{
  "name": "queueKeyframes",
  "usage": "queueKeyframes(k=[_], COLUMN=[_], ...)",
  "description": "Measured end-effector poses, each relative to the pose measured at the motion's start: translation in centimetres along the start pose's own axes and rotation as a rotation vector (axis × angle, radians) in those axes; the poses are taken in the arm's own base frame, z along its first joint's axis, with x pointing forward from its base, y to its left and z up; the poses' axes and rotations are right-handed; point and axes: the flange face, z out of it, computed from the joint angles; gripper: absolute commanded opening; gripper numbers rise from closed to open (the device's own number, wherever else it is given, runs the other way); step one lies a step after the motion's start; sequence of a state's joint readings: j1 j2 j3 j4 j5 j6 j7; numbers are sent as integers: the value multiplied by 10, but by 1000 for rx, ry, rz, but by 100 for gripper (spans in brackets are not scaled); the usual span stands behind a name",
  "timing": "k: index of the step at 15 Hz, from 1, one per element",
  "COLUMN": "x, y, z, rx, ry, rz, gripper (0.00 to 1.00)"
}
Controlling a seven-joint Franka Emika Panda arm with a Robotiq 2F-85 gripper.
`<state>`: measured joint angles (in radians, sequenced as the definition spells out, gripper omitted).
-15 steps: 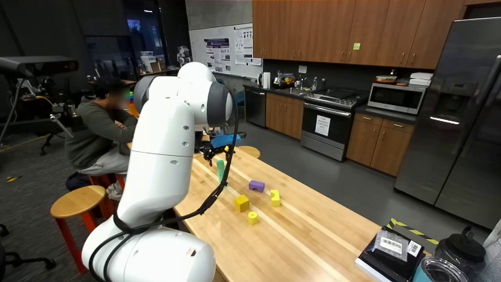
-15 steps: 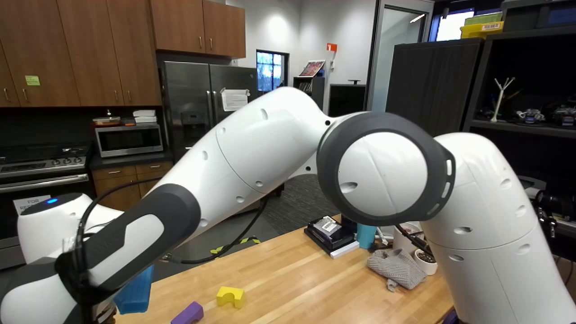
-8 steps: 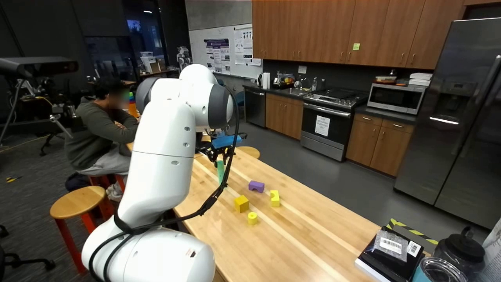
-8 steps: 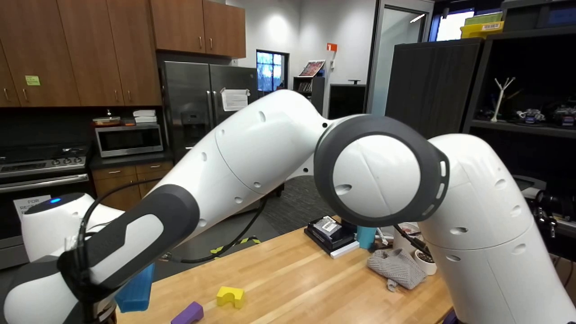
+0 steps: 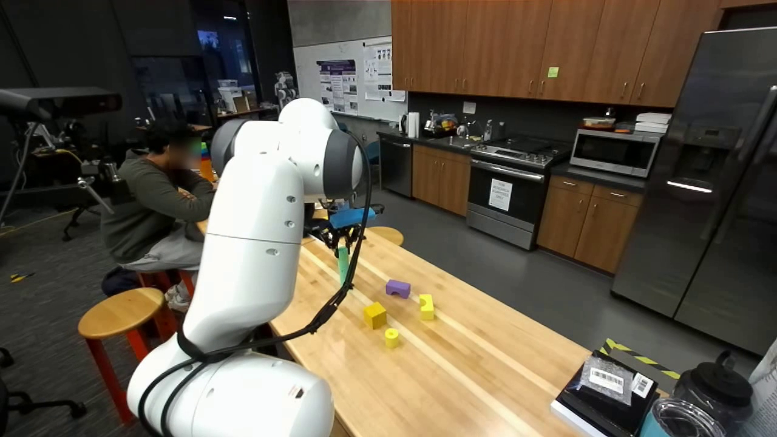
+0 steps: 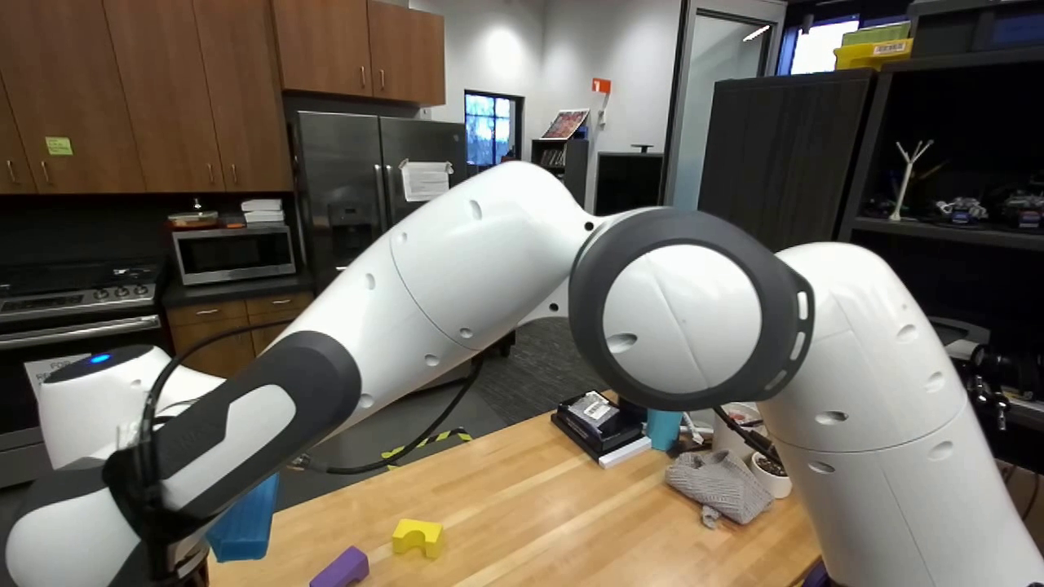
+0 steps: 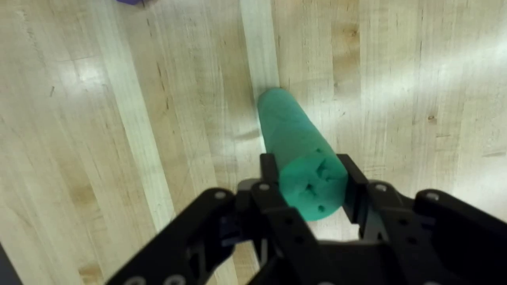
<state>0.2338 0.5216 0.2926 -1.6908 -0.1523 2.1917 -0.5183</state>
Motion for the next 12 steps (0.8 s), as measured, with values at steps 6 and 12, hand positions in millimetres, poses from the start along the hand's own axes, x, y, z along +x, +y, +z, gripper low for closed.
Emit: queueKeyframes(k=[6,12], x=[3,-12], y=[1,2], z=[-42,-85], rx=[-49,-106], ry=[45,71], rz=[7,39], gripper=[15,15])
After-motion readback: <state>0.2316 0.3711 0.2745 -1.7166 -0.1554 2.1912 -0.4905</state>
